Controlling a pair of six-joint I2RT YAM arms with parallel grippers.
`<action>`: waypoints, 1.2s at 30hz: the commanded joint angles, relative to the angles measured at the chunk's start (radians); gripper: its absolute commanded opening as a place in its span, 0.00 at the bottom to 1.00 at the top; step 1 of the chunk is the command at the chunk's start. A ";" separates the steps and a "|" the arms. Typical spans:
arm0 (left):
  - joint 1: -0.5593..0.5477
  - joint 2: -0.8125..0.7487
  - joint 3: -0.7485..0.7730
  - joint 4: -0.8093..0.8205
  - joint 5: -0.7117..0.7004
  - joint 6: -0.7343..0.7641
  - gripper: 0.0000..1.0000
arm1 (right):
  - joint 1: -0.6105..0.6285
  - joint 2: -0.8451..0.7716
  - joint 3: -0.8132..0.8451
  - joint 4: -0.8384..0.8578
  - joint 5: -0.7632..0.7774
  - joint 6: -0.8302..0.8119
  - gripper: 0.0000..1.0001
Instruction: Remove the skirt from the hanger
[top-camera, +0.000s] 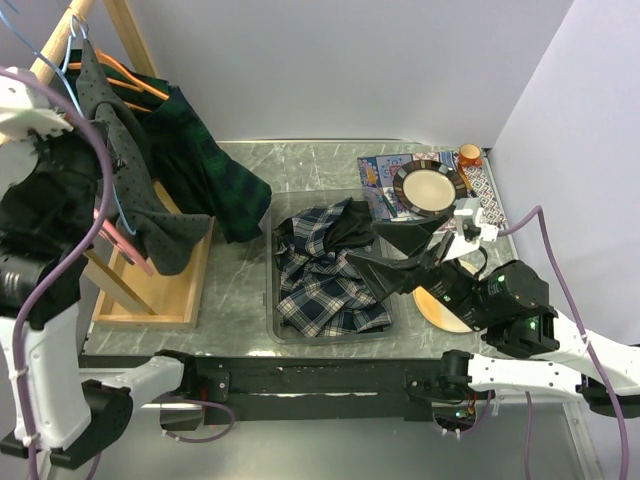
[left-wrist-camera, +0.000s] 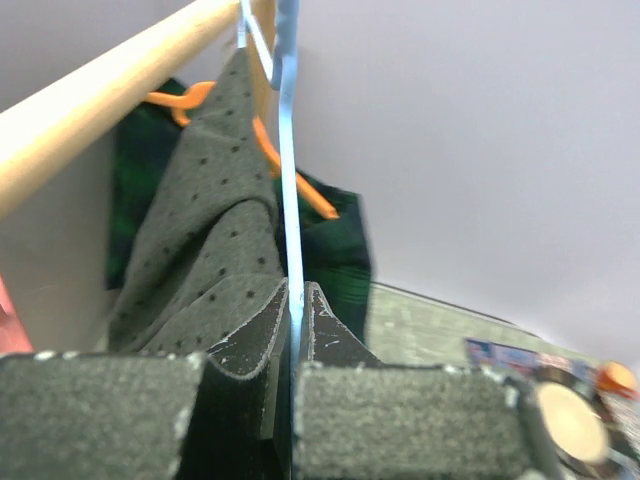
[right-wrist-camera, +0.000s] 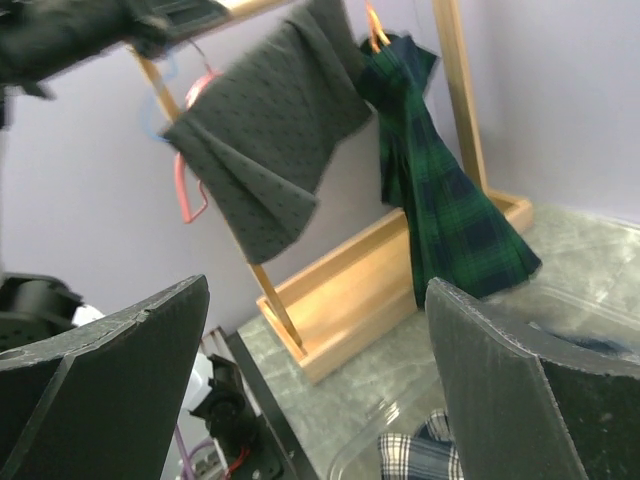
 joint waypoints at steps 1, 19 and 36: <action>-0.002 -0.045 0.025 0.085 0.157 -0.056 0.01 | 0.005 0.042 0.112 -0.074 0.119 0.090 0.95; -0.001 -0.118 -0.005 0.119 0.662 -0.131 0.01 | 0.017 0.413 0.537 -0.367 -0.010 0.111 1.00; -0.001 -0.157 -0.243 0.363 0.915 -0.351 0.01 | 0.188 0.775 0.746 -0.174 0.060 -0.001 1.00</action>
